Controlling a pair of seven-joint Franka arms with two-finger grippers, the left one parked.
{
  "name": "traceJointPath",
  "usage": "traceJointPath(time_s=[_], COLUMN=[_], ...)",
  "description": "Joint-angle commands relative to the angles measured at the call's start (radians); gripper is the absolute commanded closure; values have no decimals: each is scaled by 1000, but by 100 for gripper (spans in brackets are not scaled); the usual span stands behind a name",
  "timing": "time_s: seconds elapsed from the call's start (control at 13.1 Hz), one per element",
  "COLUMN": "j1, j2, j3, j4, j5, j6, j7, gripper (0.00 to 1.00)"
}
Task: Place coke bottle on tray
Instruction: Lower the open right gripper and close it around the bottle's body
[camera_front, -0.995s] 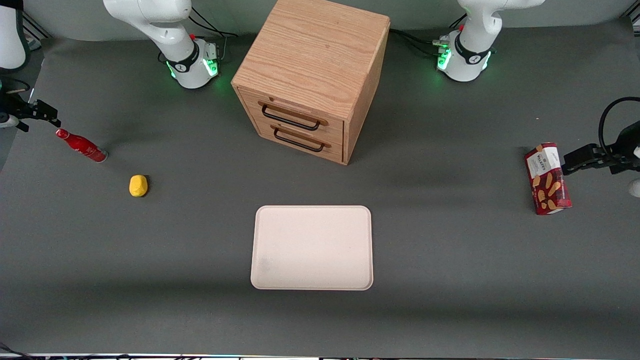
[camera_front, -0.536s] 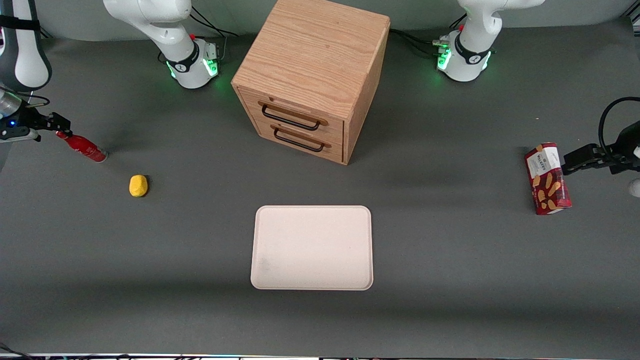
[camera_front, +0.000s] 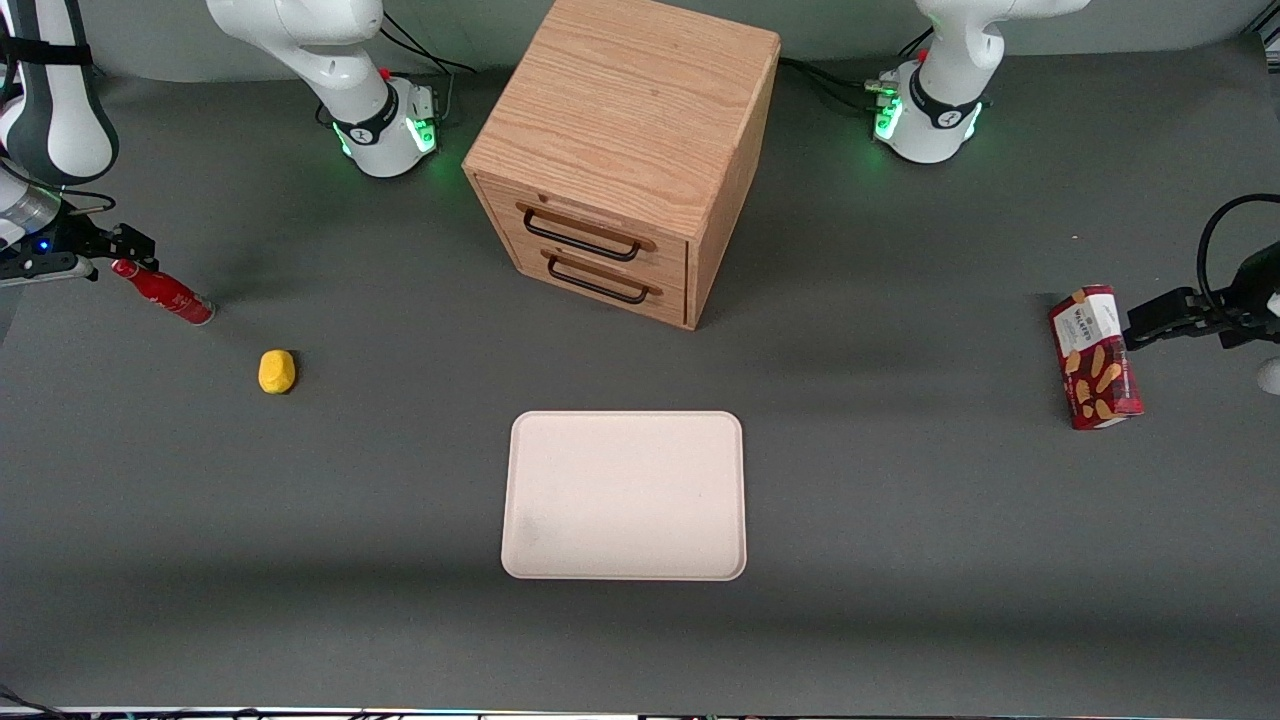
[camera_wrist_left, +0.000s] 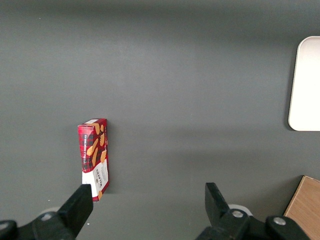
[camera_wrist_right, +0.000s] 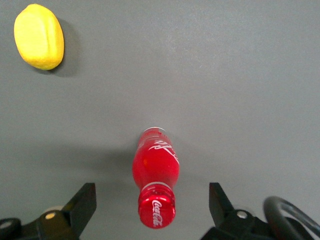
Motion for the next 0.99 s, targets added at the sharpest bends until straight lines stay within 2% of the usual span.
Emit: traceJointPath(time_s=[0.0,0.54,0.92], j1=[-12,-12,-10], j2=[-1,3,-4], j3=[-4,-4,4], j4=[-11,-9,4], j5=[-8,-8,0], j6=[11,-2,-49], j7=[-27,-48,-48], gripper=[4,100,100])
